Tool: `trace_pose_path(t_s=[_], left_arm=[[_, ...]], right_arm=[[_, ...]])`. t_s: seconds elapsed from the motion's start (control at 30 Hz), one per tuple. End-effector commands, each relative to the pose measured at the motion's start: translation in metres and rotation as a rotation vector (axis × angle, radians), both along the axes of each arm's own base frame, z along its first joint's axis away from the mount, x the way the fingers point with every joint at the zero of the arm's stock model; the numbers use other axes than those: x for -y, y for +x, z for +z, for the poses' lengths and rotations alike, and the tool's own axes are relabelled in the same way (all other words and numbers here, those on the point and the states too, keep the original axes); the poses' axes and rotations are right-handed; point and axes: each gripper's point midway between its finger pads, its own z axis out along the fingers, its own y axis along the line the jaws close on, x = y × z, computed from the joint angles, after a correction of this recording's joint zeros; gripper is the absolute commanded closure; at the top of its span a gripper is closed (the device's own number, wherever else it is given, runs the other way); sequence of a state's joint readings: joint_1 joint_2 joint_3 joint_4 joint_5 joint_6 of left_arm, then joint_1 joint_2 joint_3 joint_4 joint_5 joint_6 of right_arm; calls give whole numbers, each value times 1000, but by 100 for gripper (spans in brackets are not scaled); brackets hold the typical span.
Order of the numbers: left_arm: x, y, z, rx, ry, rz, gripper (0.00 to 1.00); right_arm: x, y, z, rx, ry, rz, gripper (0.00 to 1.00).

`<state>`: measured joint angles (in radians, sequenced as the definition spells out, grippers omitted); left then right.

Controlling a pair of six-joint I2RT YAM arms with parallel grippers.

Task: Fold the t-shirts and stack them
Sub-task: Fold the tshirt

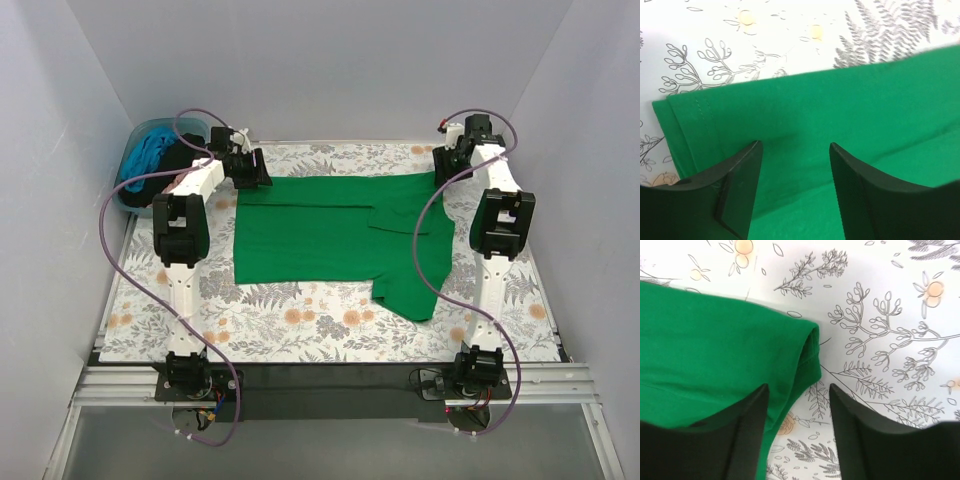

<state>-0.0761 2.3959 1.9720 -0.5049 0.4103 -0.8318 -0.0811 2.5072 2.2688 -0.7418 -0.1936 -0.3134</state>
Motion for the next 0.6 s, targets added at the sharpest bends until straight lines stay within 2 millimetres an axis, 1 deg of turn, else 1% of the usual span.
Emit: trace_pose_path(t_s=[0.0, 0.03, 0.07, 0.1, 0.13, 0.17, 0.2, 0.23, 0.27, 0.3, 0.33, 0.37, 0.4, 0.43, 0.47, 0.5, 0.53, 0.57], left_arm=[[2, -2, 75, 102, -42, -80, 44], [4, -8, 104, 151, -48, -102, 40], [4, -14, 117, 173, -49, -116, 37], [7, -28, 116, 155, -66, -140, 36], [6, -39, 143, 214, -59, -171, 32], [4, -49, 151, 227, -60, -192, 31], [6, -72, 138, 181, -80, -231, 30], [5, -87, 159, 234, -70, -274, 29], [1, -104, 156, 215, -76, -303, 30], [0, -118, 156, 211, -79, -330, 30], [1, -141, 154, 213, -80, -377, 30], [-2, -157, 151, 190, -80, -393, 30], [-3, -169, 148, 184, -75, -415, 30], [-2, -192, 142, 170, -83, -447, 31], [-4, -204, 138, 168, -64, -478, 32], [-5, -217, 140, 182, -50, -495, 33], [-7, -232, 126, 146, -42, -503, 35], [-9, -243, 119, 136, -23, -527, 37]], right_arm=[[0, 17, 97, 222, -8, 45, 39], [-3, 11, 108, 240, -13, 89, 34], [-9, 1, 146, 303, -8, 124, 30], [-13, -15, 142, 274, 1, 149, 27], [-17, -25, 150, 282, 3, 179, 23], [-22, -41, 182, 340, -13, 230, 21], [-27, -63, 167, 282, -10, 268, 20], [-33, -82, 188, 311, -23, 307, 19], [-36, -97, 184, 292, -47, 366, 19], [-44, -121, 175, 229, -46, 404, 20], [-50, -150, 164, 173, -40, 443, 25], [-51, -168, 154, 136, -68, 493, 27], [-57, -189, 144, 84, -76, 521, 29], [-54, -219, 124, 16, -77, 529, 35], [-61, -235, 116, -14, -92, 569, 37], [-64, -253, 107, -48, -98, 601, 40], [-66, -277, 98, -77, -94, 616, 43], [-67, -294, 91, -111, -92, 637, 45]])
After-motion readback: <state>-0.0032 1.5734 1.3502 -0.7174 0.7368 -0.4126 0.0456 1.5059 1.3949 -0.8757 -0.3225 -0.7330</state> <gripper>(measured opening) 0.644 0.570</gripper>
